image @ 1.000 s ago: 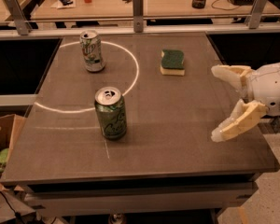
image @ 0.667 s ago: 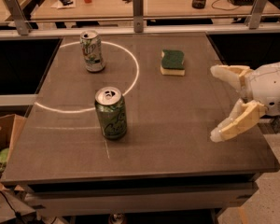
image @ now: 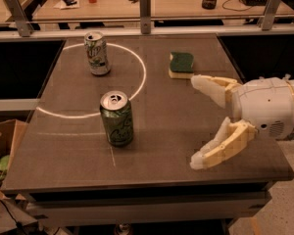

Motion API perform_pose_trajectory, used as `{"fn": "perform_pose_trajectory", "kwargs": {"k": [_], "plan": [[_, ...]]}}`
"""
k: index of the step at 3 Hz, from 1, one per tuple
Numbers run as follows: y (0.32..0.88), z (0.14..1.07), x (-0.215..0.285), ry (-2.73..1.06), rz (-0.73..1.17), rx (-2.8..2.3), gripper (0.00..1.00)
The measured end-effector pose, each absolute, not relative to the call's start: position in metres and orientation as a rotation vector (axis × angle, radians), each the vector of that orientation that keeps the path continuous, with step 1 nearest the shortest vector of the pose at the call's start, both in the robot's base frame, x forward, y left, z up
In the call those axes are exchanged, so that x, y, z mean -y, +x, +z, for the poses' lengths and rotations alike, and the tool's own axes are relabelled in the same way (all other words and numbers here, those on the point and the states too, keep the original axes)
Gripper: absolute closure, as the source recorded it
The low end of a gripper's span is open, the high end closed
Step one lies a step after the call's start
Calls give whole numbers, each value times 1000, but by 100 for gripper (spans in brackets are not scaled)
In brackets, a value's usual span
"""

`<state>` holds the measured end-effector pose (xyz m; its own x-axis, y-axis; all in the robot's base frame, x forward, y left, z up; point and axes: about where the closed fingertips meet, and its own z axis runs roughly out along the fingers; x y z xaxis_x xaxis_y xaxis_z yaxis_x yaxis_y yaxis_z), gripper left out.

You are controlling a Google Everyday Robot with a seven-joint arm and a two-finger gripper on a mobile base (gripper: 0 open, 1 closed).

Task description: Move 7up can near sponge

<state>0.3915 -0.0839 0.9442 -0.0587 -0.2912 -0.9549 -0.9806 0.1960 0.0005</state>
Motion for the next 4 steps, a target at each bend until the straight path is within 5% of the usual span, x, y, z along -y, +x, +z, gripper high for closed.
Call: {"fn": "perform_pose_trajectory", "kwargs": {"k": [2,4], "plan": [[367,964,48,-1232,1016,-1440,0],[411,923,-4,-1243,1043,-1342,0]]}}
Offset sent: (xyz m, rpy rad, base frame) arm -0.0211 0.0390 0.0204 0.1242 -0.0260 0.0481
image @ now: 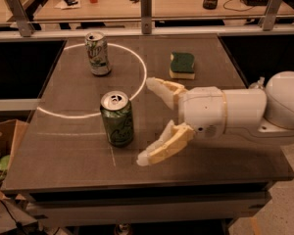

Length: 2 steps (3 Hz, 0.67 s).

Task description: Move 7up can near sponge

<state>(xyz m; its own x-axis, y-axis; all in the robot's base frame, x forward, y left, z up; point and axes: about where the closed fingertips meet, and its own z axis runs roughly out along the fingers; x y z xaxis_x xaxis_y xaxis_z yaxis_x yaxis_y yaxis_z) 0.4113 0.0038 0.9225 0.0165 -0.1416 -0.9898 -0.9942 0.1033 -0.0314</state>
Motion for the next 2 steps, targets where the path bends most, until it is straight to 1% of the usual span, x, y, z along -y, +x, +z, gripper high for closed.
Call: {"fn": "perform_pose_trajectory", "kwargs": {"k": [2], "plan": [[449,869,-52,-1249,1098,-1301,0]]}}
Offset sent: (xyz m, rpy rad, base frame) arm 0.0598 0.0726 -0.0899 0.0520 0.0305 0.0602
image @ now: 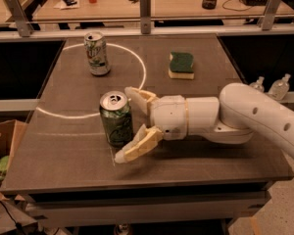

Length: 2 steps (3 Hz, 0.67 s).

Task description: Move 7up can near sponge

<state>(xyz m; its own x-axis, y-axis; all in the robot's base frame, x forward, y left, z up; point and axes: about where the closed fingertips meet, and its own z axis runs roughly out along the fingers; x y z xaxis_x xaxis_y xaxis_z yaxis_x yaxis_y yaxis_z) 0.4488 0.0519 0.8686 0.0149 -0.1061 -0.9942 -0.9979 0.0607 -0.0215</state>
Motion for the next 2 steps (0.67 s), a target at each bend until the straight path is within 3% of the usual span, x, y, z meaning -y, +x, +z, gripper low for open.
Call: {"fn": "perform_pose_trajectory", "kwargs": {"k": [2], "plan": [[457,842,-71,-1269,1146,-1338,41]]}}
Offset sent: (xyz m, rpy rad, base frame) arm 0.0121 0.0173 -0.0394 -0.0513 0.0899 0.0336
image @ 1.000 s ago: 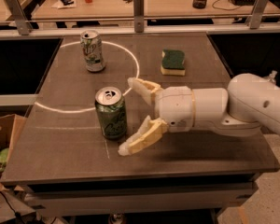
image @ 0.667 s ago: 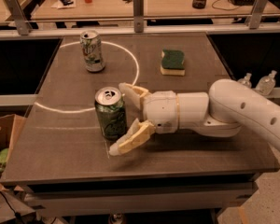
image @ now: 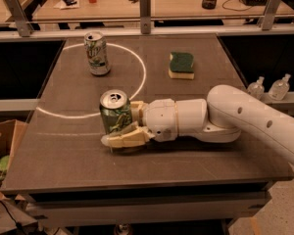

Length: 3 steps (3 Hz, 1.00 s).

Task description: Move 7up can near sponge

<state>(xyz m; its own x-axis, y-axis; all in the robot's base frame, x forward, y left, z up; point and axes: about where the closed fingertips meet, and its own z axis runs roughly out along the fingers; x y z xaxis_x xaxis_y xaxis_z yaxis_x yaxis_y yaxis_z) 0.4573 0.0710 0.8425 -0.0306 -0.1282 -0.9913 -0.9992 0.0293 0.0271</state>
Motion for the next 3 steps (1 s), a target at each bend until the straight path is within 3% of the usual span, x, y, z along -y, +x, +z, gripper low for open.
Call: {"fn": "perform_pose_trajectory", "kwargs": {"k": [2,3], "plan": [[446,855,-21,-1189,1102,-1451,87],[439,862,32,-1077,992,-1556,100]]}}
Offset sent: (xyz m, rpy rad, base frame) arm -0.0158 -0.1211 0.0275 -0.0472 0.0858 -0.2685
